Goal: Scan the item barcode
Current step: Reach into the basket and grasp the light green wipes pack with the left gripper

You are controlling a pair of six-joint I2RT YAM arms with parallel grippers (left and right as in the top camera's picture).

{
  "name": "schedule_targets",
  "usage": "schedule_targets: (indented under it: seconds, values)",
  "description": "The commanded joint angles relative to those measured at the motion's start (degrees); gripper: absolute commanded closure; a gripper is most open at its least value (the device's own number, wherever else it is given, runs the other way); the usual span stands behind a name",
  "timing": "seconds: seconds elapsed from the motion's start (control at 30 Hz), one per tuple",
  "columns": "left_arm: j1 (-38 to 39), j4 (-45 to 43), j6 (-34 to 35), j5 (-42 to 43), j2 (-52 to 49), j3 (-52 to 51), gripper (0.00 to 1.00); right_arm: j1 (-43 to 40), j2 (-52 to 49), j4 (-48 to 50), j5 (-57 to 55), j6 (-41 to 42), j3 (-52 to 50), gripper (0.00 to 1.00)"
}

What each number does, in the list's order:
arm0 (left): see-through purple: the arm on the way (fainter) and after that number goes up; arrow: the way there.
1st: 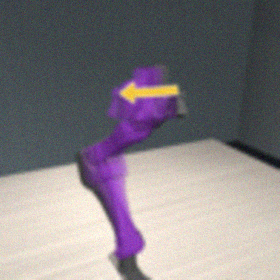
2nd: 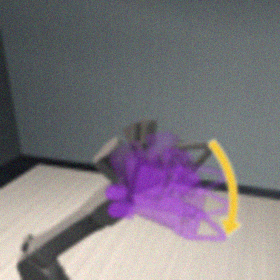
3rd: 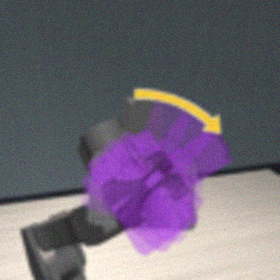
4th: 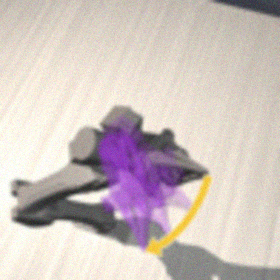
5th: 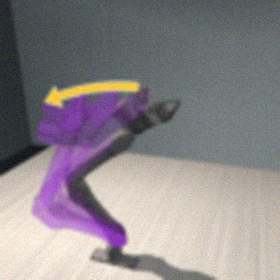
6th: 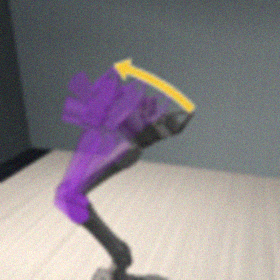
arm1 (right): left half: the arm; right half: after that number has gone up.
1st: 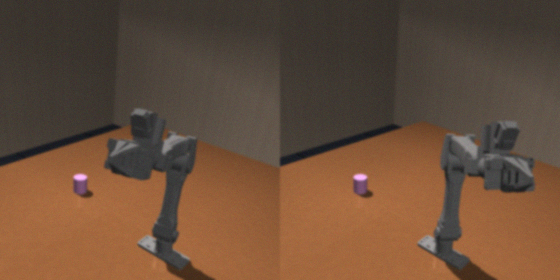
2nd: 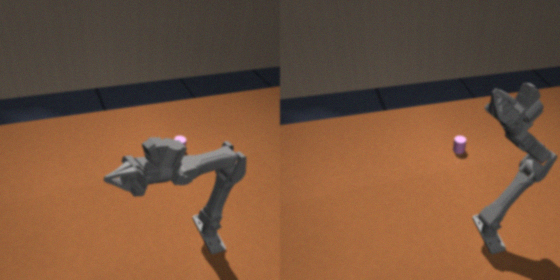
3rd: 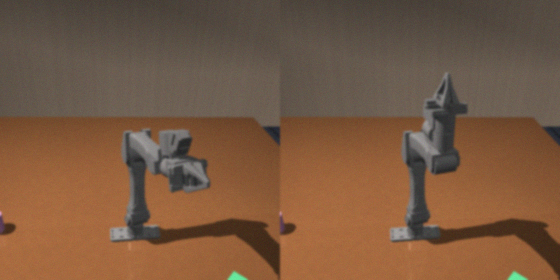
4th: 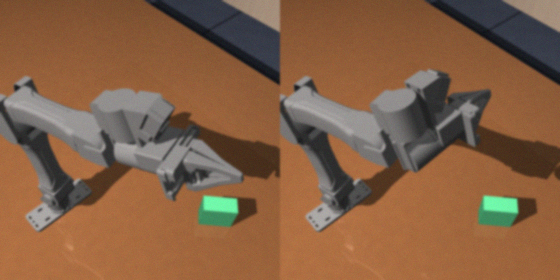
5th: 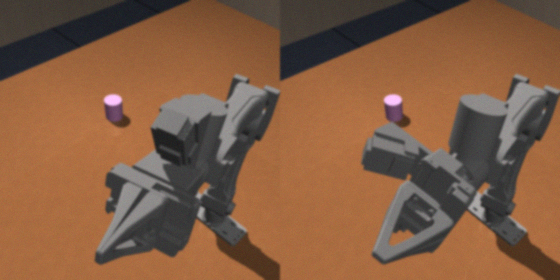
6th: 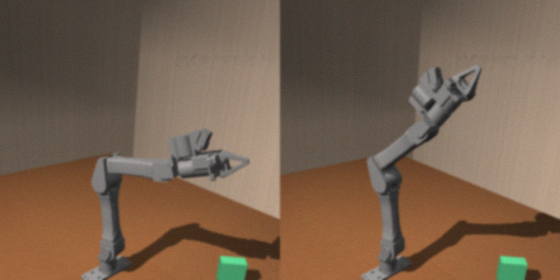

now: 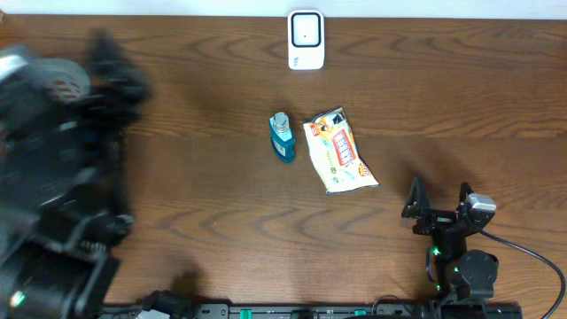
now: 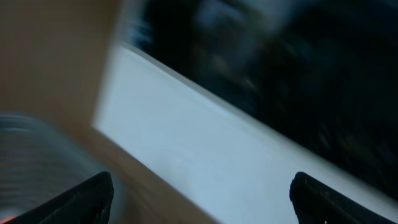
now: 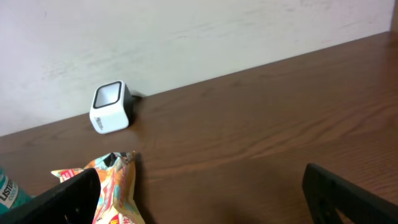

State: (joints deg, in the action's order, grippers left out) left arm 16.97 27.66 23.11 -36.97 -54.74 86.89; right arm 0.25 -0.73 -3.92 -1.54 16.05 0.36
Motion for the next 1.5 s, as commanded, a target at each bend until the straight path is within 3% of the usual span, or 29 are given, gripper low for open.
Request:
schedule_targets:
  seconds: [0.0,0.33,0.53,0.7,0.83,1.3,1.47]
  values:
    - [-10.99,1.36,7.85,-2.75,2.51,1.60,0.10,0.17,0.24,-0.17,-0.48,-0.48,-0.04,0.01]
    - [-31.91,7.80,11.69,0.07,-3.54,1.60,0.05,0.17,0.24,-0.17,-0.48,-0.48,-0.04,0.01]
    - [-41.38,11.56,11.78,16.24,-12.74,1.60,0.04,0.17,0.24,-0.20,-0.48,-0.48,-0.04,0.01]
    - [-49.59,15.43,18.88,28.94,-20.79,1.60,0.04,0.17,0.24,-0.20,-0.48,-0.48,-0.04,0.01]
    - [-54.25,18.40,20.28,35.76,-26.95,1.57,0.04,0.17,0.24,-0.17,-0.48,-0.48,-0.04,0.01]
    - [-56.17,26.64,20.35,39.01,-47.34,1.51,0.03,0.17,0.24,-0.17,-0.48,-0.48,-0.04,0.01]
    - [-56.17,29.83,25.79,39.54,-52.24,1.46,0.02,0.17,0.24,-0.20,-0.48,-0.48,-0.04,0.01]
